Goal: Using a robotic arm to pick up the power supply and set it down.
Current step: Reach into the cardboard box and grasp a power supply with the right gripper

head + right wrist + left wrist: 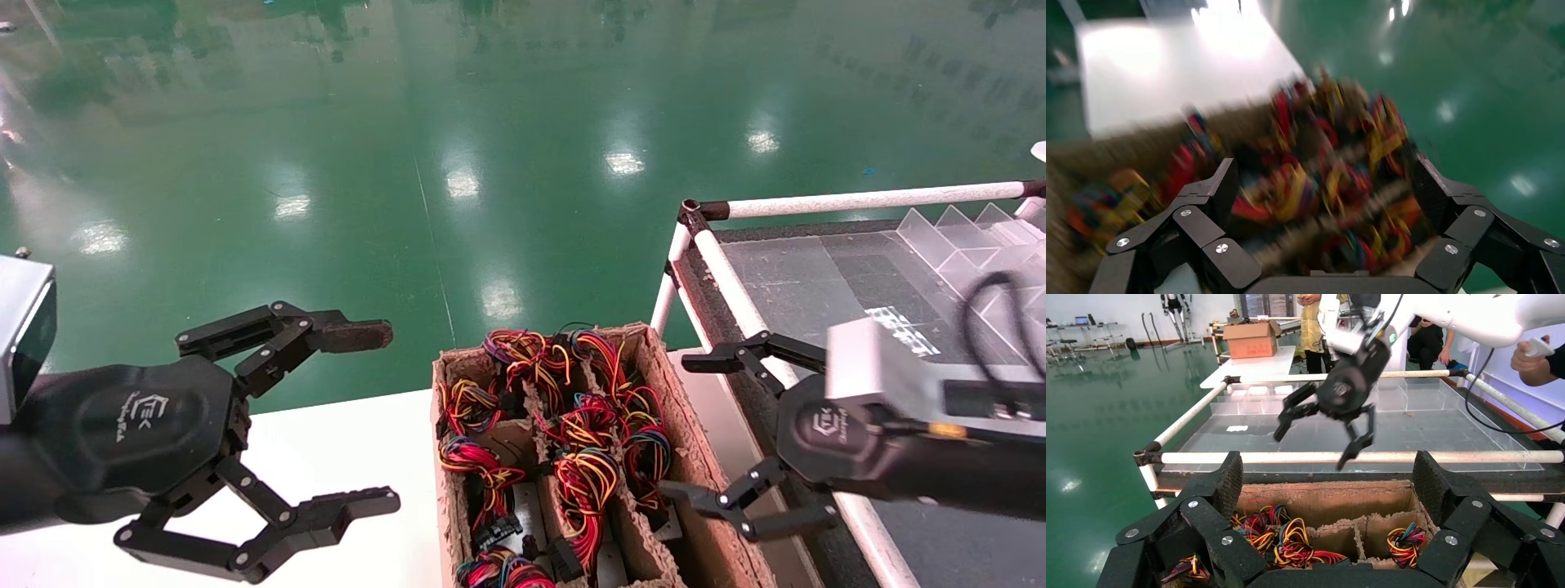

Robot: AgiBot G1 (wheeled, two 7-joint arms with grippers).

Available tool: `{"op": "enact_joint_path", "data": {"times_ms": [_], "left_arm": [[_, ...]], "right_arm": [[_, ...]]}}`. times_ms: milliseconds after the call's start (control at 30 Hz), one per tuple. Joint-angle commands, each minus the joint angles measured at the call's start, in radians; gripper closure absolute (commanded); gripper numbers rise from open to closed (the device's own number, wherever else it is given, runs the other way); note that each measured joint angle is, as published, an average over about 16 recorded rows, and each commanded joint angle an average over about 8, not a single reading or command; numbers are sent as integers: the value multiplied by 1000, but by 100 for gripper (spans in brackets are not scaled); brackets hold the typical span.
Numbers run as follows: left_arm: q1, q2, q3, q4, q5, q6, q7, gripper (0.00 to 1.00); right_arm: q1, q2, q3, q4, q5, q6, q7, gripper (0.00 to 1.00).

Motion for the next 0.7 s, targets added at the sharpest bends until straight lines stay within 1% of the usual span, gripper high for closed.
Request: {"op": "enact_joint_path", "data": {"times_ms": [33,133,200,367,400,500,633,700], "left_arm": [[0,0,0,0,0,0,0,0],[0,0,0,0,0,0,0,0],[0,0,0,0,0,0,0,0],[0,0,0,0,0,0,0,0],[0,0,0,0,0,0,0,0],[0,0,0,0,0,0,0,0],[0,0,0,0,0,0,0,0],[0,0,0,0,0,0,0,0]], "right_arm": [[34,-11,-28,-1,-73,11,7,0],[88,-50,-74,-19,-182,20,13,0],[116,-79,-97,-35,-236,26,15,0],[166,-156,-139,-87,-317,43,-3,1],[174,-171,-148,-99,-333,46,-12,12],[197,-211,-177,-132,-389,56,-43,50],[220,-243,-207,-166,-449,62,-79,99],[228,-251,-215,-176,-463,60,-91,100]]}}
